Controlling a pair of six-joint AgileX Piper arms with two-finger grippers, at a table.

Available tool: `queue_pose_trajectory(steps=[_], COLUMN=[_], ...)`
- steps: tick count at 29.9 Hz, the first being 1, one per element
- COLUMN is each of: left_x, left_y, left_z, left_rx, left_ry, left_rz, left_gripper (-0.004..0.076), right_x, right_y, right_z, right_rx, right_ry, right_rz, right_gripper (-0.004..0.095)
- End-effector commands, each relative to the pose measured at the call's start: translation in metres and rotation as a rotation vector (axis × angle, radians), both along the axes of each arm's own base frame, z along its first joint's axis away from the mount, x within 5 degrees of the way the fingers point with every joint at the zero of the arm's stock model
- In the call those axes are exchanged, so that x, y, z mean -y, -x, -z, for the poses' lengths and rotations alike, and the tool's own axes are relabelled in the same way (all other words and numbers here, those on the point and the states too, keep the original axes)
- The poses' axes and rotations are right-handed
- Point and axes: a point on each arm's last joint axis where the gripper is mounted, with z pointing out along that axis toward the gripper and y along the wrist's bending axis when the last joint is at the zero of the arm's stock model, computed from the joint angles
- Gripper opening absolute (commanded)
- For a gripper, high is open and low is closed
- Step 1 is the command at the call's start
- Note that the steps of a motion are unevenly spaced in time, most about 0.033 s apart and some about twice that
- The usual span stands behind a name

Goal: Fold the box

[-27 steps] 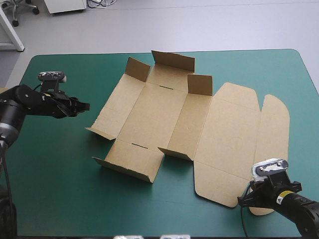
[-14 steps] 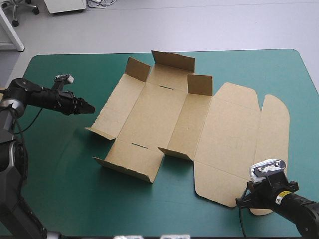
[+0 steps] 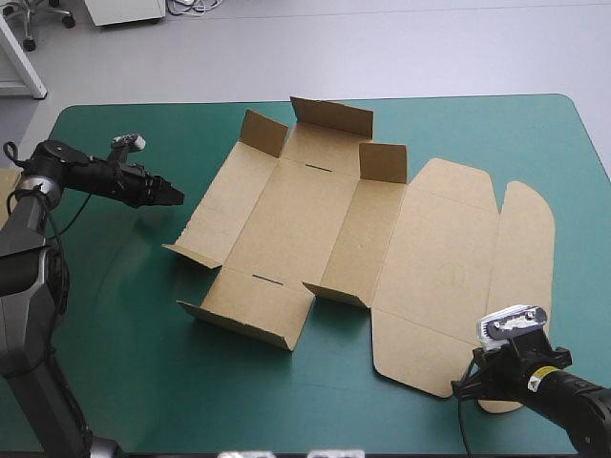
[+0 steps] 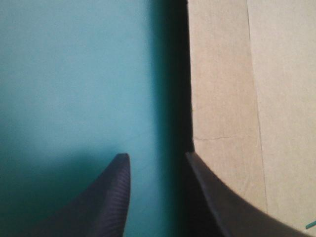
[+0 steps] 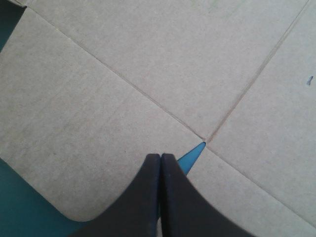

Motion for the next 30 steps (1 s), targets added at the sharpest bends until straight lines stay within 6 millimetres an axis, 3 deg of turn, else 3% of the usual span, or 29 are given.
queue_pose_trajectory(steps=[1,9,19,24,30], left_x=[0.021,0.053,0.052,0.058,0.073], left_y=[0.007,0.007,0.004,0.003,0.005], left_z=[-0.038,-0.033,-0.015,-0.014,-0.012], left_rx=[0.036,0.013,-0.042,-0.051,-0.099], left_ry=[0.089,0.037,-0.002,0.102,0.086], left_rz=[0.07,0.163,0.156,0.134,0.14], left_gripper=[0.0267,0.0267,0.0267,0.0267,0.0267], right_x=[0.0,0.001,0.001,0.001,0.001], right_y=[-0.006,-0.006,-0.006,-0.006,-0.006], right_z=[-0.014,-0.014,-0.014,-0.014,-0.014], right_rx=[0.084,0.088,0.088,0.088,0.09], right_ry=[-0.001,0.001,0.001,0.001,0.001], right_rz=[0.005,0.005,0.005,0.005,0.008], right_gripper=[-0.0021,-0.0021,-0.0021,-0.002,-0.002])
